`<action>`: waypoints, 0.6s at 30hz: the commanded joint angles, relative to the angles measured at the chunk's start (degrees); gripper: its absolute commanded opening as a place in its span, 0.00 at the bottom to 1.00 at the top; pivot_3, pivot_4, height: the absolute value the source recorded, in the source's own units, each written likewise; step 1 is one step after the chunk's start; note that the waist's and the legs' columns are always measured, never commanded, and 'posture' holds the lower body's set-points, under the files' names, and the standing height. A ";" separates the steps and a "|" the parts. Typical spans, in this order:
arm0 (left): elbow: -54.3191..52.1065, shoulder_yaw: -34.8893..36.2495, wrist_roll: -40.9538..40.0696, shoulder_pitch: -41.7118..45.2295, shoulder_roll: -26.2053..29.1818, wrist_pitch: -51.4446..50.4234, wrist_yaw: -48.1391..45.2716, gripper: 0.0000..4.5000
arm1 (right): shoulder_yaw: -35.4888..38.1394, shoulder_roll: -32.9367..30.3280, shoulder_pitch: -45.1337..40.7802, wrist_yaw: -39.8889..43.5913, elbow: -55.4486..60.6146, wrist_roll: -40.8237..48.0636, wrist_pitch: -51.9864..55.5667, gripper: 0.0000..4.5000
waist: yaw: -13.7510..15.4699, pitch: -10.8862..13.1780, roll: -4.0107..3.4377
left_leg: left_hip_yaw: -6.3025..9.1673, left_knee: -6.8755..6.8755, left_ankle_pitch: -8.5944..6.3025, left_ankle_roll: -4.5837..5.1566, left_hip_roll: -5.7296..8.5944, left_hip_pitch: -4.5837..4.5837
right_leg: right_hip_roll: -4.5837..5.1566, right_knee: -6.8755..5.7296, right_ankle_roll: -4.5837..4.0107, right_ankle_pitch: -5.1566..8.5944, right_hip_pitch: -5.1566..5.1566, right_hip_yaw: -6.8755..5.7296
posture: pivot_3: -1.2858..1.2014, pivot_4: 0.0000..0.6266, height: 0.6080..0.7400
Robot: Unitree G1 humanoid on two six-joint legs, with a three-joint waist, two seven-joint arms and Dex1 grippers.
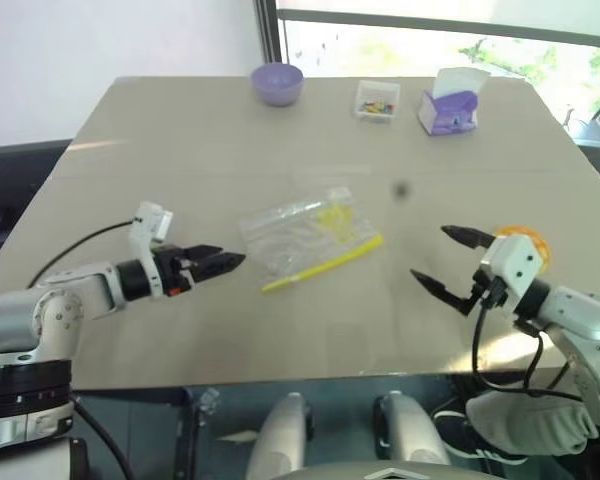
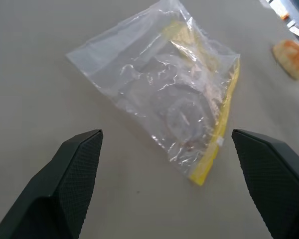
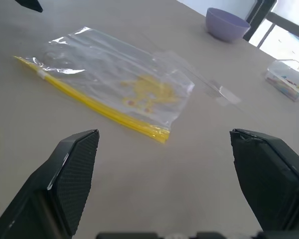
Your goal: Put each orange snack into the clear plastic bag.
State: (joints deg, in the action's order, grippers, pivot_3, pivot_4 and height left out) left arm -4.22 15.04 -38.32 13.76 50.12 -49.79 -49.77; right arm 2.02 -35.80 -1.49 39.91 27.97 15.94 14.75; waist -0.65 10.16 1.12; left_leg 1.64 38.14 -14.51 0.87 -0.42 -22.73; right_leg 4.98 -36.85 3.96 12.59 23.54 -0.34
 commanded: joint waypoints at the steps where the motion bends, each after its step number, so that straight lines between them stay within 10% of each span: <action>1: -3.65 -2.43 6.58 -1.65 0.83 13.20 -3.87 0.98 | 0.28 0.80 -0.41 -0.64 0.95 -0.17 -1.40 1.00 | 0.16 0.00 0.00 | -0.04 0.00 0.00 0.00 0.00 0.00 | 0.02 0.01 -0.01 0.00 0.01 0.03 | 0.52 0.24 1.00; 18: 13.04 2.39 -10.22 15.23 -5.88 -41.89 7.40 0.98 | -1.23 2.79 1.33 -0.92 2.56 -2.42 -4.51 1.00 | 0.05 -0.01 0.02 | 0.10 0.06 0.00 0.01 0.01 0.00 | -0.03 -0.09 0.02 0.00 -0.01 -0.07 | 0.52 0.24 1.00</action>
State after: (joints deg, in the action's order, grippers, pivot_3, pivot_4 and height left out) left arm 7.27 15.50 -48.49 27.32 44.95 -87.91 -44.44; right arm 0.40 -32.82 -0.76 38.59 28.19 13.35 12.02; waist -0.60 10.16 1.14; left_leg 1.75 38.22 -14.51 0.88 -0.40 -22.74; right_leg 4.95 -36.94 3.98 12.59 23.53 -0.41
